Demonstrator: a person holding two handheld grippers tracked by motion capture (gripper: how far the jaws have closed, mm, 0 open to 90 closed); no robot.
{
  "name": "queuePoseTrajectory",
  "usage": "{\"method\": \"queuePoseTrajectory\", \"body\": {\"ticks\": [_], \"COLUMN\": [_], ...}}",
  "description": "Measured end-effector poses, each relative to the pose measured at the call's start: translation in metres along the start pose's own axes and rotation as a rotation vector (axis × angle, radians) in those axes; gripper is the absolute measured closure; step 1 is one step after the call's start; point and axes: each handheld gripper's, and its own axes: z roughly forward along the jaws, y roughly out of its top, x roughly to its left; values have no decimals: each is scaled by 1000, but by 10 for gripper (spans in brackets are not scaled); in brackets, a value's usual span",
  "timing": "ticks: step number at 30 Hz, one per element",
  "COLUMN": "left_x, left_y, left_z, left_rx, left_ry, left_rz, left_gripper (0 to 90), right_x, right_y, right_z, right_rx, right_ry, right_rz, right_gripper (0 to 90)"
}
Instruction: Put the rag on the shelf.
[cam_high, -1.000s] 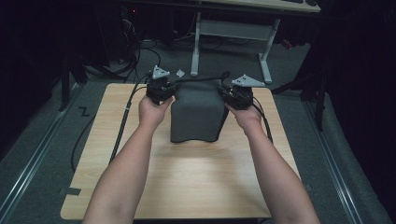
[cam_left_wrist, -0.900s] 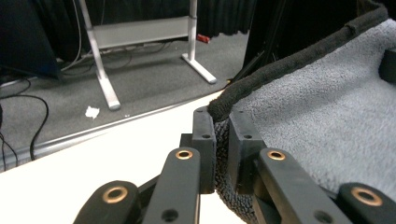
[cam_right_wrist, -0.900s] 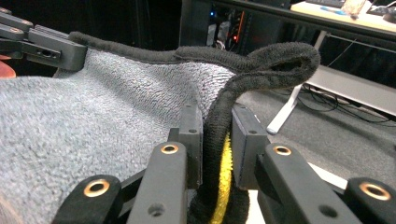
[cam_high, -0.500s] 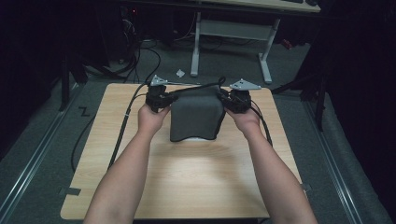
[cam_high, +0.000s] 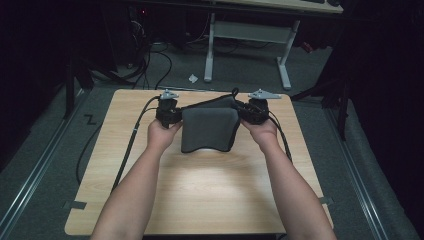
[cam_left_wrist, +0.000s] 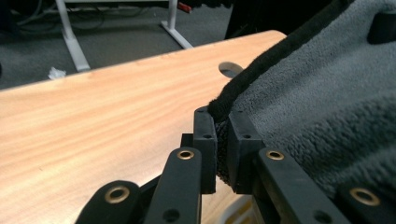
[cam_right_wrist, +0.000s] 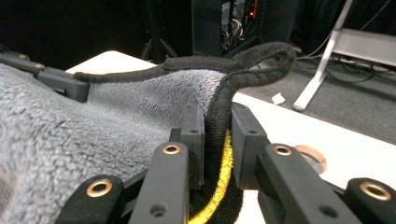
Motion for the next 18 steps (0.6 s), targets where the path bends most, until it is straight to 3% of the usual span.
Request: {"method": "queuePoseTrajectory", "body": {"ticks": [7,13,16,18], "left_x": [-1,2,3,3], "left_y": [-10,-18,-21,-23], "left_z": [5,5,4,4], "left_rx": [25,38,38,65], "left_ry": [-5,-36,-23,18], "left_rz": [3,-33,-48,-15], "left_gripper": [835,816,751,748], "right_x": [-5,-12,-17,-19], "right_y": [-12,-22,-23,-23], "right_z": [4,8,8,6], "right_rx": [32,40,50,58], "right_ry": [8,15,-21,-52], "right_rz": [19,92,122,116], "right_gripper": [768,667,560,540]}}
